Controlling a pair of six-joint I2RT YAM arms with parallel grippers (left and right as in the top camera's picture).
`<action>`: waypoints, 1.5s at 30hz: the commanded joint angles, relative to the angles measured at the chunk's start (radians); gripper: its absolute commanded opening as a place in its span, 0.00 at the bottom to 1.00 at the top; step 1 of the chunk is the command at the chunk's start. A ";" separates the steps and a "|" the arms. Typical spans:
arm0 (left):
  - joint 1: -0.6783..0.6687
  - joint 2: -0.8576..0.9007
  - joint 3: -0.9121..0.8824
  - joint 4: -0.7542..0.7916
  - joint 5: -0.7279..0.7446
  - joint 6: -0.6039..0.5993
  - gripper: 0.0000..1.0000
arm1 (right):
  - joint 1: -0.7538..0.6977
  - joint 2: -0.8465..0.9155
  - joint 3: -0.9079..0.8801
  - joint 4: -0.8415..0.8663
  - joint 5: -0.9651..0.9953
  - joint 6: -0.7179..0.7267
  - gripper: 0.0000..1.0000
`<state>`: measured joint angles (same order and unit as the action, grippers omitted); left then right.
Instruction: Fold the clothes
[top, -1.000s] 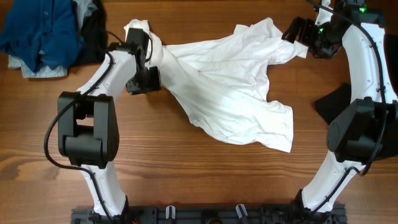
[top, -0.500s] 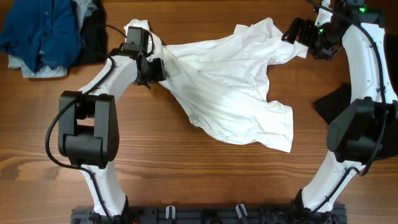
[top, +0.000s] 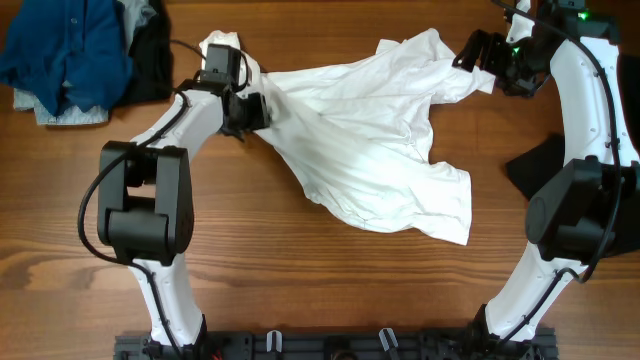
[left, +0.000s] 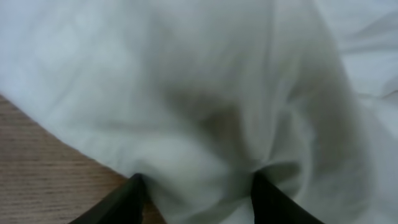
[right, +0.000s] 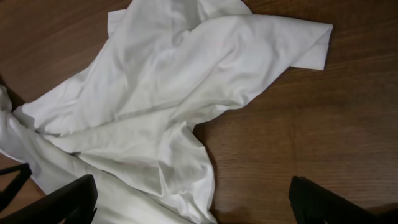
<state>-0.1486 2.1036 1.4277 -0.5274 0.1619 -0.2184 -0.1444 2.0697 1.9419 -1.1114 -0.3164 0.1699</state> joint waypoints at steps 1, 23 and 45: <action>0.000 0.027 -0.004 -0.023 -0.010 0.002 0.54 | 0.007 0.003 0.013 0.000 0.014 -0.014 0.99; 0.000 0.015 0.136 0.028 -0.061 -0.025 0.21 | 0.007 0.003 0.013 0.001 0.014 -0.014 0.99; 0.040 0.058 0.129 0.050 -0.156 -0.113 0.55 | 0.007 0.003 0.013 -0.010 0.032 -0.040 0.99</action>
<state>-0.1181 2.1330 1.5524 -0.4938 0.0231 -0.2977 -0.1444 2.0697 1.9419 -1.1202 -0.3050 0.1520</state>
